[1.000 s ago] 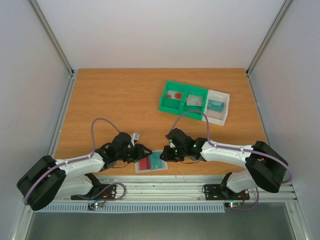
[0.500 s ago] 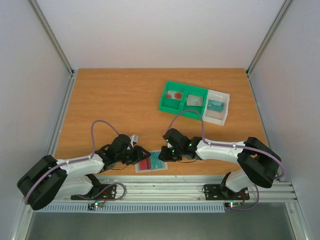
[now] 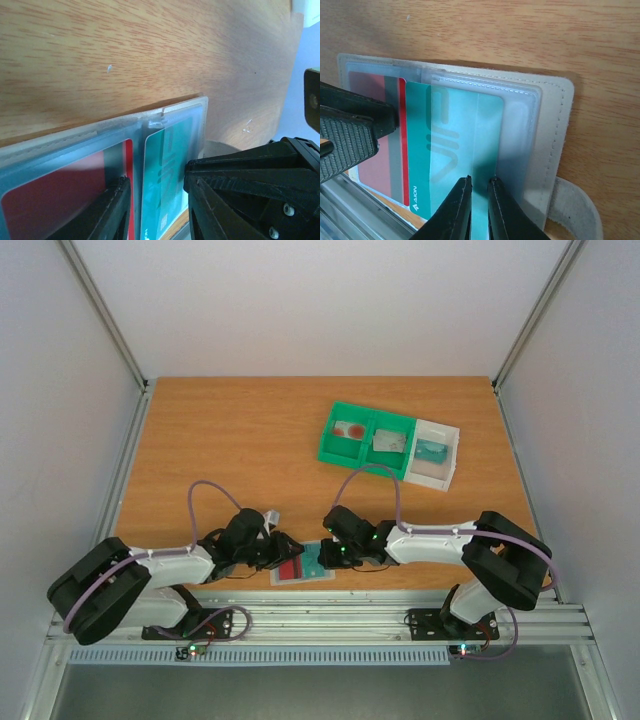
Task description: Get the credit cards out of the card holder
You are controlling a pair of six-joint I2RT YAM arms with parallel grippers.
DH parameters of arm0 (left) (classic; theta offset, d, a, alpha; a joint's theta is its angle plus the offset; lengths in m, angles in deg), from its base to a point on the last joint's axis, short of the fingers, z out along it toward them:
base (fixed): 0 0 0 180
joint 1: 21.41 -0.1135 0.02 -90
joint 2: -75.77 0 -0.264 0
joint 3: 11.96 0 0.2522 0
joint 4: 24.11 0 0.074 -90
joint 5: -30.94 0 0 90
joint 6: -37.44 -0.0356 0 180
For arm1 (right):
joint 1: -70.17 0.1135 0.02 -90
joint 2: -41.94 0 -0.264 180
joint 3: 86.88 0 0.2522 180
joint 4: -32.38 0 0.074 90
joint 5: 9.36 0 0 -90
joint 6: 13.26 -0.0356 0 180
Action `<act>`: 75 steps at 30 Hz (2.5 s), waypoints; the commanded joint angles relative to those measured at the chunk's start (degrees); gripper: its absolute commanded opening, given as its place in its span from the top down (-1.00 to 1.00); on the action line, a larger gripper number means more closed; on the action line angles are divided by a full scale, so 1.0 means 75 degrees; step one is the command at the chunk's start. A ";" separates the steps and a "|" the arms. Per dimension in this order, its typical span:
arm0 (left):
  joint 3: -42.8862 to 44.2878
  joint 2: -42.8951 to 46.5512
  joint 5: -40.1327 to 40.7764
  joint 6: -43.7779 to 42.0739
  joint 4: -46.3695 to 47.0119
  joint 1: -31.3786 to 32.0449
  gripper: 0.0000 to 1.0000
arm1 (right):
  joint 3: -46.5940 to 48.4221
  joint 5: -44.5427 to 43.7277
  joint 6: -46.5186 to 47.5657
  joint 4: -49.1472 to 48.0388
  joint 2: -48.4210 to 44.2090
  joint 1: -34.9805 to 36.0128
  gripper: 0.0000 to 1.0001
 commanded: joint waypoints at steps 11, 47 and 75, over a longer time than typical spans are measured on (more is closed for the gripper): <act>-0.0082 -0.0871 -0.0093 0.0075 0.1263 0.0033 0.38 | -0.0670 -0.0232 -0.0437 -0.0614 0.0085 0.0109 0.80; 0.0094 0.3380 0.1268 -0.0885 -0.3159 0.0027 0.99 | -0.0881 -0.0380 0.0863 -0.0892 -0.1167 0.0101 0.70; 0.2180 0.6886 -0.3172 -0.2490 -0.6198 0.0007 0.99 | 0.3524 0.4634 0.4626 0.4735 -0.2719 0.0024 0.29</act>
